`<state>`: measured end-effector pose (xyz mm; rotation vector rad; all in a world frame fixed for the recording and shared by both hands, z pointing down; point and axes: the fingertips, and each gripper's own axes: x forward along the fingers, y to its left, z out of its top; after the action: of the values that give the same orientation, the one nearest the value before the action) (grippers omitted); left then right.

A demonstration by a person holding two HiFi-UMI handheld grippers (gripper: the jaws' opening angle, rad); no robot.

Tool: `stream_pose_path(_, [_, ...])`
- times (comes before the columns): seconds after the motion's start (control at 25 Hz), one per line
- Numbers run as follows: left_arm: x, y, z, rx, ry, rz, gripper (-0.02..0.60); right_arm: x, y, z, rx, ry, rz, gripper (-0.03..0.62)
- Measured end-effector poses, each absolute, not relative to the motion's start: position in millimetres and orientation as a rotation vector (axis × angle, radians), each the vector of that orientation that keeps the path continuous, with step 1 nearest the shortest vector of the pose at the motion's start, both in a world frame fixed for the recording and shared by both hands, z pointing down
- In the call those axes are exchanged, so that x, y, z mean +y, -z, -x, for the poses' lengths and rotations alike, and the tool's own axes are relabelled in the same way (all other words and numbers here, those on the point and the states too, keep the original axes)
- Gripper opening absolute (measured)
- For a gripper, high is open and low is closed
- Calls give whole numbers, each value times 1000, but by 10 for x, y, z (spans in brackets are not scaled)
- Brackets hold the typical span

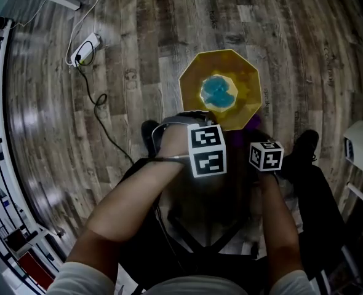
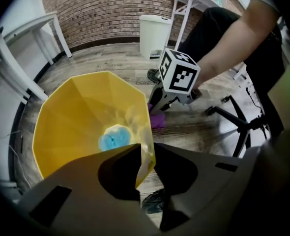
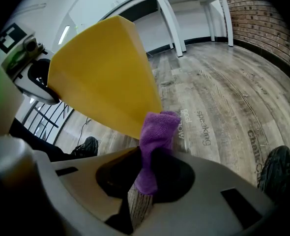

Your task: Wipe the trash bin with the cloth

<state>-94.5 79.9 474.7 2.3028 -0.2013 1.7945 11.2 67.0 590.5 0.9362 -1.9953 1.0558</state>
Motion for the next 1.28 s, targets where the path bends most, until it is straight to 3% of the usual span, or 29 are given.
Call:
stream_pose_path(0.44, [606,-4651,498,-374,-1534,-2255,63,673,-5627,-20,-2047,-1144,-985,67])
stream_pose_path(1.28, [723,-4750,871,-170,-1875,-2366,97,690,-4427,33,-2470,-1450,-930,67])
